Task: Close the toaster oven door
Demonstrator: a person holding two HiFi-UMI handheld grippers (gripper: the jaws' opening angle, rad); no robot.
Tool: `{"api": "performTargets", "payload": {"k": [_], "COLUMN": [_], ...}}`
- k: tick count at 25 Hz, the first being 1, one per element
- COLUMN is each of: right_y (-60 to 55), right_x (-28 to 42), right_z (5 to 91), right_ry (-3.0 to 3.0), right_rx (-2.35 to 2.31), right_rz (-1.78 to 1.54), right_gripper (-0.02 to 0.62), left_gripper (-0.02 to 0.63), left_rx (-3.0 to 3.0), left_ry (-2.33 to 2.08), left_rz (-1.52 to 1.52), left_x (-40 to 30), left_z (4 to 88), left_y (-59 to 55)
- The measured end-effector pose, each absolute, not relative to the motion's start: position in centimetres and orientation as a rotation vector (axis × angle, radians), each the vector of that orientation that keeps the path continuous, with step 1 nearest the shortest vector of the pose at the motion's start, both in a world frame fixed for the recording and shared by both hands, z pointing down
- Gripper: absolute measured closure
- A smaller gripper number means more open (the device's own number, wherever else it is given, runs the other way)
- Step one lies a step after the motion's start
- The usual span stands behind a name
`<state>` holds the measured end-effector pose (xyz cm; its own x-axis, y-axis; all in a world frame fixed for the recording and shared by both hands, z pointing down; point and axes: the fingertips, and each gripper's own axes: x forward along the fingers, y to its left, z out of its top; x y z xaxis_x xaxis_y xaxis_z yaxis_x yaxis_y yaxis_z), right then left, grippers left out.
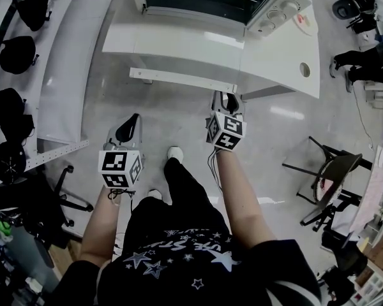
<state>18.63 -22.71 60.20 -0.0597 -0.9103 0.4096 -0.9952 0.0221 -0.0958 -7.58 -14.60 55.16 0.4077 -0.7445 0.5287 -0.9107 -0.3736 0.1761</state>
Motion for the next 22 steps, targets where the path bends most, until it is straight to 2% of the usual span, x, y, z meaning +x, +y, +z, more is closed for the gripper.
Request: {"api": "performTargets", "payload": {"k": [5,22], "right_y": [-22.5,-21.8], "right_x": [18.7,18.4], "right_z": [60.0,55.3], "right_ry": [-2.041,-2.065], "right_rx": [1.979,1.953], "right_rz": [0.506,0.505], "right_gripper": [0.502,0.514], "left_gripper": [0.583,0.583], "left_rx": [2.233,2.237], "left_ry": [-1.412,-1.523], "left_rz": [0.504,0.433], "left_x": [-7.4,-9.4], "left_z": [54.8,50.3], "left_y": [-14.7,-15.0]}}
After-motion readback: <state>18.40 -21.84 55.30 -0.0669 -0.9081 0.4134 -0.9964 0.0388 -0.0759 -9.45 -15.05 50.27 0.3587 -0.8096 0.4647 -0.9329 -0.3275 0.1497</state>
